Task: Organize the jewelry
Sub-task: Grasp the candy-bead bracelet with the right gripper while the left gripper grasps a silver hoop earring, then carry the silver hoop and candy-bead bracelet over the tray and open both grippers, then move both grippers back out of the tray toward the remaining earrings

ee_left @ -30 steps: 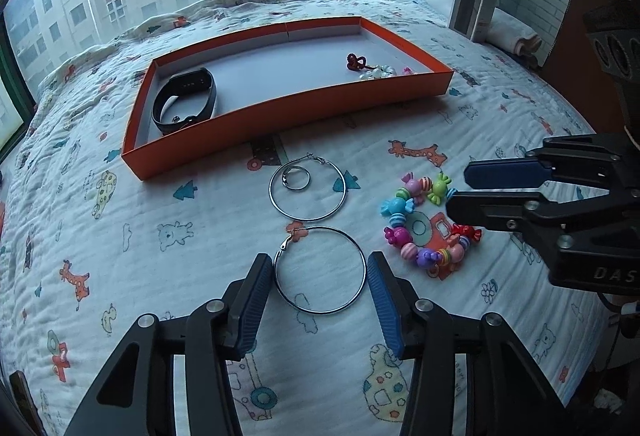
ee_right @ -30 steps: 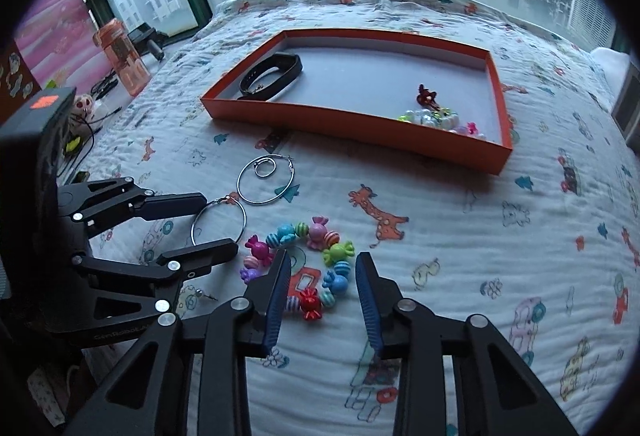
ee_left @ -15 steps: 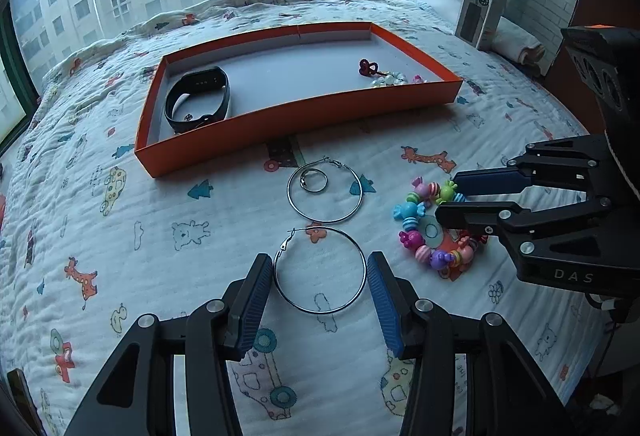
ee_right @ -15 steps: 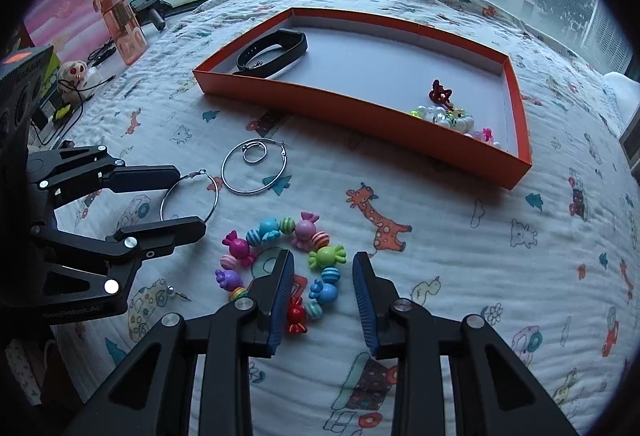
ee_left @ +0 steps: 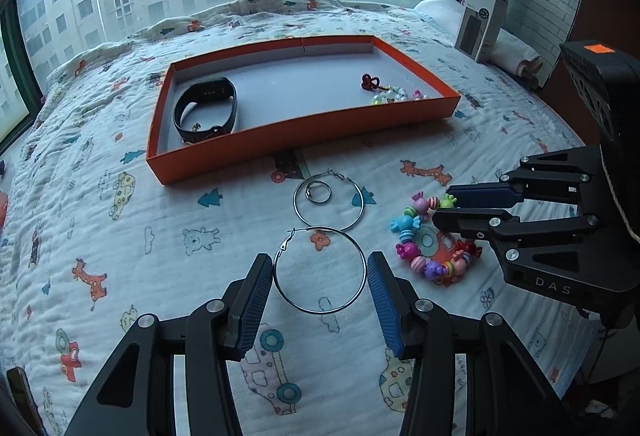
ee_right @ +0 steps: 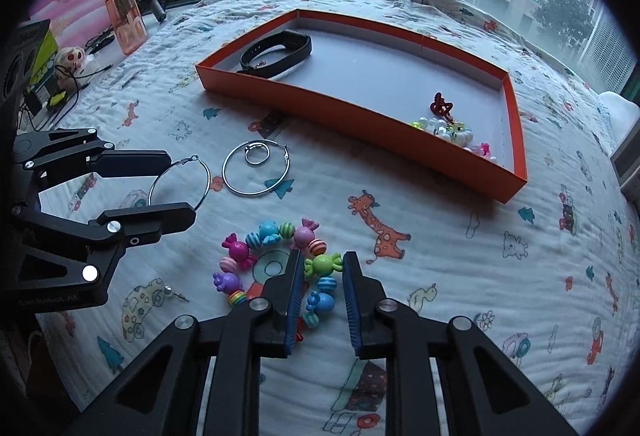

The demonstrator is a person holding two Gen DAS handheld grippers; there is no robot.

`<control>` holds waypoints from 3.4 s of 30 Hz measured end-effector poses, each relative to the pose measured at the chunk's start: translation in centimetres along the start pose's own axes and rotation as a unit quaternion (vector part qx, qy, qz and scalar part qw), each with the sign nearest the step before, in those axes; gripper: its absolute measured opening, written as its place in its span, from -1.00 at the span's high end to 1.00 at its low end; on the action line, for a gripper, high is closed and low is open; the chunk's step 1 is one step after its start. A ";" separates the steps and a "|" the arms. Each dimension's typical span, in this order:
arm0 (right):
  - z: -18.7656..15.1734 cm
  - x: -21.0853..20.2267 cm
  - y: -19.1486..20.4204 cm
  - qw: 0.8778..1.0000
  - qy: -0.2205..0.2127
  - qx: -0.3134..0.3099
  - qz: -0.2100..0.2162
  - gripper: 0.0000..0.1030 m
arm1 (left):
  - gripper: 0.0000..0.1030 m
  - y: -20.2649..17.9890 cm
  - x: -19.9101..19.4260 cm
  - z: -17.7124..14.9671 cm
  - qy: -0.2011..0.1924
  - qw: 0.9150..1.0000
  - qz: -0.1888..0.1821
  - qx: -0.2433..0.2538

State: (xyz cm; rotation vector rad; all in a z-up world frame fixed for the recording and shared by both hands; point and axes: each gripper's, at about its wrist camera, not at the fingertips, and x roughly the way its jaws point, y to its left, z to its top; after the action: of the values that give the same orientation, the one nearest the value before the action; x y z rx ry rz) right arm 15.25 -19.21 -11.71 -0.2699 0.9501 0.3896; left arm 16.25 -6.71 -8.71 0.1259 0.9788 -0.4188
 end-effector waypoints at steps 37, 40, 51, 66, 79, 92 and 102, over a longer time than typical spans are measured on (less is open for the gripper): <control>7.9 -6.8 -3.9 0.991 -0.123 0.044 -0.027 0.57 | -0.01 3.6 -5.1 10.6 -0.094 0.993 0.064 -0.023; 8.7 -6.1 -4.7 0.991 -0.123 0.053 -0.025 0.57 | -0.01 4.5 -3.8 12.0 -0.091 0.993 0.069 -0.027; 10.9 -2.1 -6.6 0.992 -0.101 0.070 -0.018 0.57 | -0.01 6.8 2.4 15.9 -0.064 0.995 0.066 -0.048; 10.2 3.0 -8.9 0.994 -0.046 0.087 -0.037 0.56 | -0.01 7.6 8.9 16.1 -0.019 0.996 0.062 -0.063; 9.5 3.9 -9.2 0.994 -0.035 0.096 -0.038 0.54 | -0.03 7.7 9.4 15.9 -0.013 0.995 0.070 -0.066; 8.8 0.8 -7.4 0.994 -0.056 0.089 -0.039 0.14 | -0.18 7.0 4.0 14.7 -0.047 0.992 0.075 -0.084; 7.2 -2.6 -4.7 0.993 -0.080 0.072 -0.049 0.07 | -0.41 6.1 -1.5 11.6 -0.073 0.989 0.090 -0.094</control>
State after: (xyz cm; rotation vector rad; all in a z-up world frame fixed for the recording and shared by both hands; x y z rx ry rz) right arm 21.26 -21.15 -5.30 -0.1495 0.7996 0.2475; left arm 27.01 -4.03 -1.47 0.0126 0.8486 -0.1653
